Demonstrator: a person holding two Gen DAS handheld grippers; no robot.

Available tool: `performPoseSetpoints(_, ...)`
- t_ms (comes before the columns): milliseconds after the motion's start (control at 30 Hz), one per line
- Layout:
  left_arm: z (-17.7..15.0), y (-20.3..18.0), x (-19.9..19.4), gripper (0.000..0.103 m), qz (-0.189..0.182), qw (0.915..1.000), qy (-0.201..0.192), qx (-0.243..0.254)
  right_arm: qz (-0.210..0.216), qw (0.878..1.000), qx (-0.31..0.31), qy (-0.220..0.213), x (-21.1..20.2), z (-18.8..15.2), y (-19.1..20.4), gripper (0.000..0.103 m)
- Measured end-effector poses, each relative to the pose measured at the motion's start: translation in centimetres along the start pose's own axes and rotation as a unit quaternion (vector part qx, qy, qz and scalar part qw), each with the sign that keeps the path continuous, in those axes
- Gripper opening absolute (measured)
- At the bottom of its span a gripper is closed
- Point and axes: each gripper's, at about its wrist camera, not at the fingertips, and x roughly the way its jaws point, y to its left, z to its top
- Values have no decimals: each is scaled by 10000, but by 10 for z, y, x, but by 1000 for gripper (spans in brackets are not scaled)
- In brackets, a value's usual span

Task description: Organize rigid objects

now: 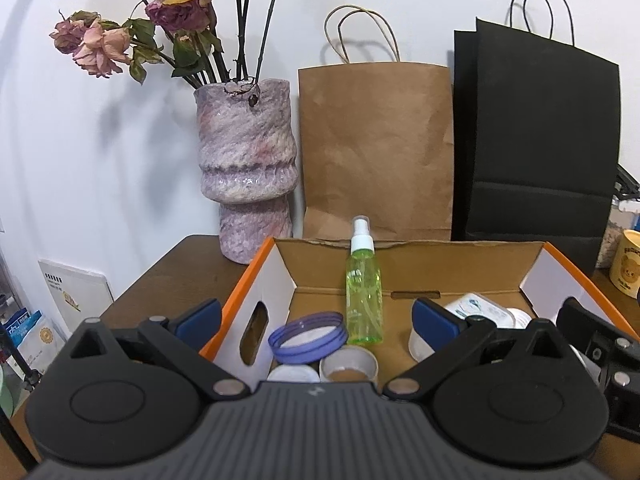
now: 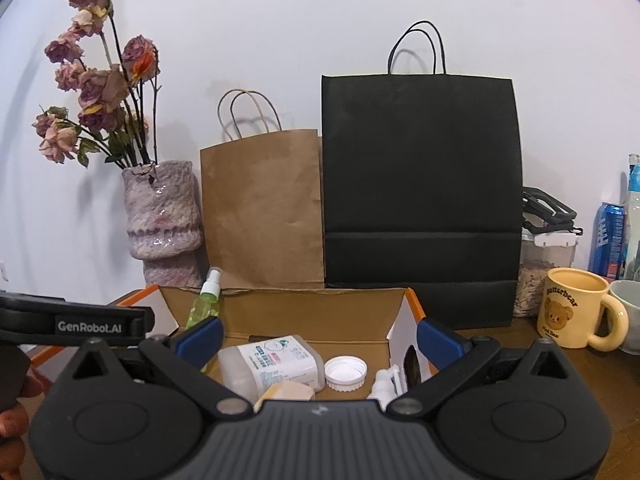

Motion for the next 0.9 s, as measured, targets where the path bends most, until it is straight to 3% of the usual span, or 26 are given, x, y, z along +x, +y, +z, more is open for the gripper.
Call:
performPoseSetpoints(367, -14, 6, -50, 103, -97, 9999, -49, -17, 6, 10000, 59, 14, -50, -5, 0, 103)
performPoseSetpoints(900, -24, 4, -159, 103, -326, 9986, -372, 198, 174, 9998, -53, -95, -156, 6, 15, 103)
